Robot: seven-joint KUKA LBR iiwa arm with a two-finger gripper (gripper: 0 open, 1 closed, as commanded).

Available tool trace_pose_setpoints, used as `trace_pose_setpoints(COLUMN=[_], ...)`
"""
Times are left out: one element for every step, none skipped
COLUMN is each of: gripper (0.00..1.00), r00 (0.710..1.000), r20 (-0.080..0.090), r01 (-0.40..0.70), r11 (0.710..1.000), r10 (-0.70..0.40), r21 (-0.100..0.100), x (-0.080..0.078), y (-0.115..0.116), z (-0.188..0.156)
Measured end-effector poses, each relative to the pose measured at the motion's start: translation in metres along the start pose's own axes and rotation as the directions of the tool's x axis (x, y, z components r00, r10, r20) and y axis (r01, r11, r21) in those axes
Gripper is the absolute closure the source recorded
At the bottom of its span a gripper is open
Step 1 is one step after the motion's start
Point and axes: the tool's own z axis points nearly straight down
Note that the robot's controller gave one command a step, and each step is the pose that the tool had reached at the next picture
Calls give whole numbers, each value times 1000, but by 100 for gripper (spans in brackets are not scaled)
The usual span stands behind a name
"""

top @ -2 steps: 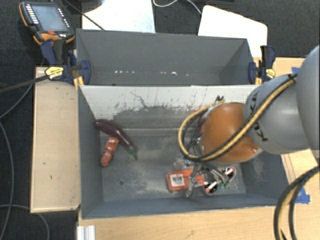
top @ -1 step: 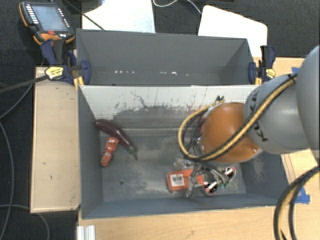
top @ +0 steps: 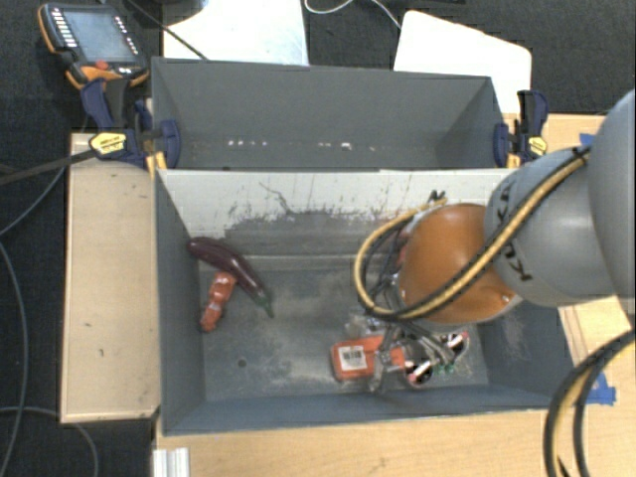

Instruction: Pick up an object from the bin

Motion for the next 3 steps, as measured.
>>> trace_pose_setpoints(gripper=[100,100,100], r00=[1000,1000,1000], r20=[0,0,0], r01=[1,0,-1], r11=[1000,1000,1000], r10=[-1,0,1], r21=[0,0,0], x=[0,0,0], y=[0,0,0], z=[0,0,0])
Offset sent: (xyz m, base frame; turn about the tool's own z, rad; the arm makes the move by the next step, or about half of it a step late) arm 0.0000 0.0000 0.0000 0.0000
